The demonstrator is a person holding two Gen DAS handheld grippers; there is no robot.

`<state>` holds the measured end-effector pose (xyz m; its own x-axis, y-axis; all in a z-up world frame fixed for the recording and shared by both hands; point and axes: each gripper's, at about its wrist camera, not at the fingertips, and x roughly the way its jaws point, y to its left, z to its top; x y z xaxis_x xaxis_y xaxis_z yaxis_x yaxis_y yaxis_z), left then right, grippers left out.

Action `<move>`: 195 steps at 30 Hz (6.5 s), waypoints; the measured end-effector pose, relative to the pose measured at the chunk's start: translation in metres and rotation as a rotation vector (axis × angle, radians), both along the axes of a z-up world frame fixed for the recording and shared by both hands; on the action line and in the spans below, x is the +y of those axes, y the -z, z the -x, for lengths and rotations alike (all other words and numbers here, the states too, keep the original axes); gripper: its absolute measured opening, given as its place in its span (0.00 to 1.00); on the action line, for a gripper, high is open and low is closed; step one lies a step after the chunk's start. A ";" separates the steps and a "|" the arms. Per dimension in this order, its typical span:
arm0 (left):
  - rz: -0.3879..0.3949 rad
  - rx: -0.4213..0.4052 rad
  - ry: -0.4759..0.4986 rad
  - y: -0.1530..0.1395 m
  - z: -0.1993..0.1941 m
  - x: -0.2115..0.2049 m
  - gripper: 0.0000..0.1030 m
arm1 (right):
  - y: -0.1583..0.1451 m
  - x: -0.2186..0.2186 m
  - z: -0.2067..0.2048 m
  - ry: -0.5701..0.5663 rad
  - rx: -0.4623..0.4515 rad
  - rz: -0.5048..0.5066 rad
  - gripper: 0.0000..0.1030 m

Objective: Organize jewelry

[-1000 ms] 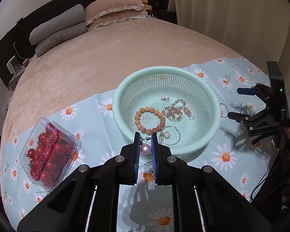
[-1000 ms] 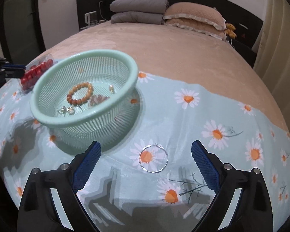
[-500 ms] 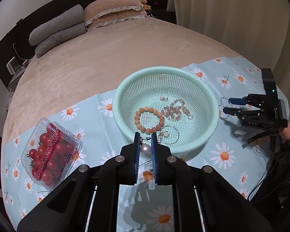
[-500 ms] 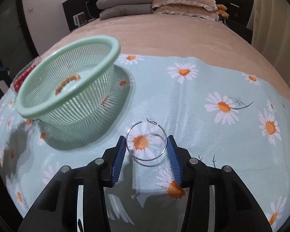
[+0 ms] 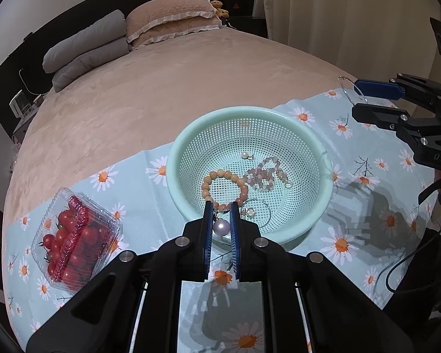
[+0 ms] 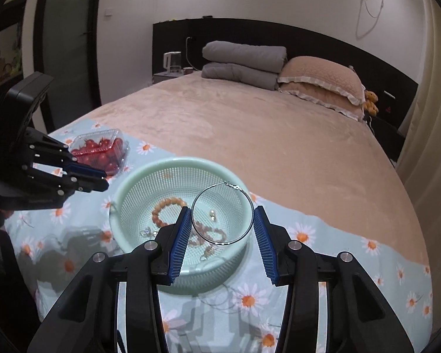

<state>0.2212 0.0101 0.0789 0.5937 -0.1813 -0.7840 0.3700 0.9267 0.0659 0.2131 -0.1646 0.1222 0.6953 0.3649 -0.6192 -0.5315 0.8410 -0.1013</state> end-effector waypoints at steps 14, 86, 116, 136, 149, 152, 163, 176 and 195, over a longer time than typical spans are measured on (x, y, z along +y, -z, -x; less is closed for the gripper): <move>-0.024 0.017 0.053 0.021 -0.035 -0.018 0.12 | 0.029 0.022 -0.037 -0.062 0.082 0.027 0.40; -0.051 -0.373 -0.549 0.027 0.269 0.016 0.94 | 0.072 -0.072 0.233 0.455 -0.104 -0.143 0.92; -0.027 -0.359 -0.628 0.015 0.300 0.011 0.94 | 0.052 -0.048 0.276 0.478 -0.115 -0.084 0.92; -0.018 -0.350 -0.632 0.017 0.300 0.015 0.94 | 0.050 -0.038 0.279 0.436 -0.124 -0.071 0.92; -0.017 -0.329 -0.611 0.019 0.298 0.011 0.94 | 0.055 -0.038 0.278 0.422 -0.095 -0.077 0.92; -0.018 -0.328 -0.609 0.019 0.298 0.010 0.95 | 0.055 -0.039 0.279 0.427 -0.096 -0.074 0.92; -0.014 -0.331 -0.600 0.019 0.298 0.010 0.94 | 0.054 -0.036 0.280 0.415 -0.095 -0.060 0.92; -0.011 -0.331 -0.587 0.018 0.299 0.009 0.94 | 0.056 -0.034 0.280 0.381 -0.072 -0.068 0.92; -0.013 -0.334 -0.571 0.019 0.298 0.007 0.94 | 0.058 -0.033 0.278 0.377 -0.062 -0.071 0.92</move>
<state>-0.0767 0.0169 0.0598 0.8052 0.2422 -0.5413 -0.2216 0.9695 0.1043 -0.0652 -0.1978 0.0640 0.8243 0.1167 -0.5540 -0.1785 0.9822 -0.0586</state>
